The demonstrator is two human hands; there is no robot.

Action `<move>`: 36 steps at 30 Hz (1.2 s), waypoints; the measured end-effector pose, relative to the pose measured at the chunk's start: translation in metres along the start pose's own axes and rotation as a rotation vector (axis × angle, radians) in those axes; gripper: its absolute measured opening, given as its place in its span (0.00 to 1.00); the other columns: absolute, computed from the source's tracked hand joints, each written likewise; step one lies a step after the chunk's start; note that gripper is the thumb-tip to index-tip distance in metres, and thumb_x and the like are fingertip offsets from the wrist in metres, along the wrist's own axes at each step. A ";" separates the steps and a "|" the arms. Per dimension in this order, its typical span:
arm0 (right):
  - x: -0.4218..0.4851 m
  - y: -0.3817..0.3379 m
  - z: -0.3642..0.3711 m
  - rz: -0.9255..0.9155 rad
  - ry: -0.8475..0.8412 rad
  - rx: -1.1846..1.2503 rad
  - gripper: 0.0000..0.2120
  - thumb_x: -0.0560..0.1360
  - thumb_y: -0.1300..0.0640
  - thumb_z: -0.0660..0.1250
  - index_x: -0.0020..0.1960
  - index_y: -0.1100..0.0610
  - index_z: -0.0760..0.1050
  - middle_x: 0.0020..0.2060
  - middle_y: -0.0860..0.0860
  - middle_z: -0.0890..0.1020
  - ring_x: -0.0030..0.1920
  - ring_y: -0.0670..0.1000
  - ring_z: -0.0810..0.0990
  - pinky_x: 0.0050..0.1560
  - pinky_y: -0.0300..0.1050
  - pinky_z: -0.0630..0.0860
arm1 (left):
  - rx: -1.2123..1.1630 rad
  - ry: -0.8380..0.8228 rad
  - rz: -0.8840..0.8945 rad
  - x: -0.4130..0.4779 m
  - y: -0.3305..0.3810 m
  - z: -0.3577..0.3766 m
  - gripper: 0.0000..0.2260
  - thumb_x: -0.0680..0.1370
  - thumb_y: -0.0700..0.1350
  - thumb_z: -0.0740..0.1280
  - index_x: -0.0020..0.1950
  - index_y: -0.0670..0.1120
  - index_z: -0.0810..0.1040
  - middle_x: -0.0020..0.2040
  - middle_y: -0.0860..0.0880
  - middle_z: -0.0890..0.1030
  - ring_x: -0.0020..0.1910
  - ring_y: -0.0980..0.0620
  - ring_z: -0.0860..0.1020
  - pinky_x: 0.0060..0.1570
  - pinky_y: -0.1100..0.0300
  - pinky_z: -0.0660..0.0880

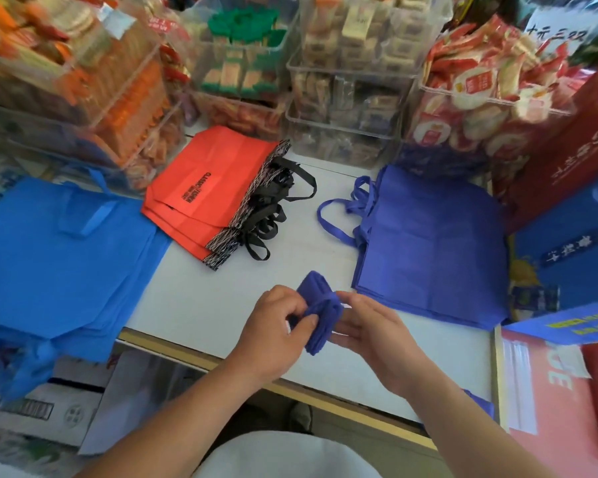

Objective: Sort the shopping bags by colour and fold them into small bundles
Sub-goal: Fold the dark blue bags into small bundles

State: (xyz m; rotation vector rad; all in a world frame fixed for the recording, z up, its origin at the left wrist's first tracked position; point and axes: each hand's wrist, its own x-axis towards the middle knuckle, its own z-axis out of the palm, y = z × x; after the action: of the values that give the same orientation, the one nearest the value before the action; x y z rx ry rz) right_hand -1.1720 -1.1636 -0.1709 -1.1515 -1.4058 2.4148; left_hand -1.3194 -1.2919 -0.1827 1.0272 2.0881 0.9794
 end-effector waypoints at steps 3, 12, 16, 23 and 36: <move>0.028 0.023 -0.001 0.052 -0.020 -0.078 0.25 0.78 0.51 0.73 0.72 0.43 0.70 0.60 0.53 0.84 0.58 0.55 0.84 0.63 0.55 0.79 | 0.145 -0.082 0.023 0.013 -0.030 0.020 0.02 0.80 0.48 0.70 0.49 0.52 0.79 0.64 0.59 0.71 0.63 0.58 0.69 0.62 0.61 0.73; 0.100 0.117 -0.028 0.018 0.104 -0.275 0.21 0.81 0.63 0.68 0.68 0.43 0.72 0.53 0.50 0.85 0.54 0.50 0.84 0.56 0.42 0.80 | 0.358 -0.044 0.227 0.044 -0.120 0.074 0.06 0.75 0.43 0.74 0.45 0.46 0.78 0.62 0.51 0.79 0.62 0.51 0.74 0.51 0.53 0.79; 0.117 0.123 -0.050 -0.225 0.086 -0.823 0.29 0.77 0.56 0.74 0.75 0.47 0.67 0.63 0.46 0.76 0.57 0.40 0.77 0.56 0.34 0.74 | 0.361 0.006 0.254 0.048 -0.136 0.085 0.07 0.75 0.47 0.75 0.47 0.47 0.79 0.62 0.51 0.79 0.63 0.52 0.73 0.47 0.54 0.80; 0.126 0.123 -0.085 -0.879 -0.012 -1.537 0.14 0.73 0.55 0.78 0.54 0.60 0.81 0.61 0.58 0.80 0.60 0.60 0.80 0.48 0.54 0.81 | 0.428 0.012 0.276 0.032 -0.142 0.082 0.22 0.66 0.55 0.82 0.52 0.43 0.81 0.60 0.48 0.80 0.59 0.47 0.76 0.56 0.56 0.77; 0.134 0.125 -0.074 -0.730 -0.258 -1.368 0.07 0.80 0.62 0.62 0.44 0.60 0.74 0.71 0.62 0.74 0.74 0.63 0.69 0.73 0.53 0.70 | 0.313 0.002 0.181 0.026 -0.159 0.092 0.12 0.71 0.47 0.80 0.51 0.46 0.84 0.73 0.45 0.74 0.74 0.49 0.68 0.53 0.49 0.82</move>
State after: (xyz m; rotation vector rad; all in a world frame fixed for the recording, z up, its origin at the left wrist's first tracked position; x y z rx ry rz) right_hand -1.1845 -1.1223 -0.3636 -0.1872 -2.9581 0.9405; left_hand -1.3238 -1.3063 -0.3672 1.3918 2.2265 0.7488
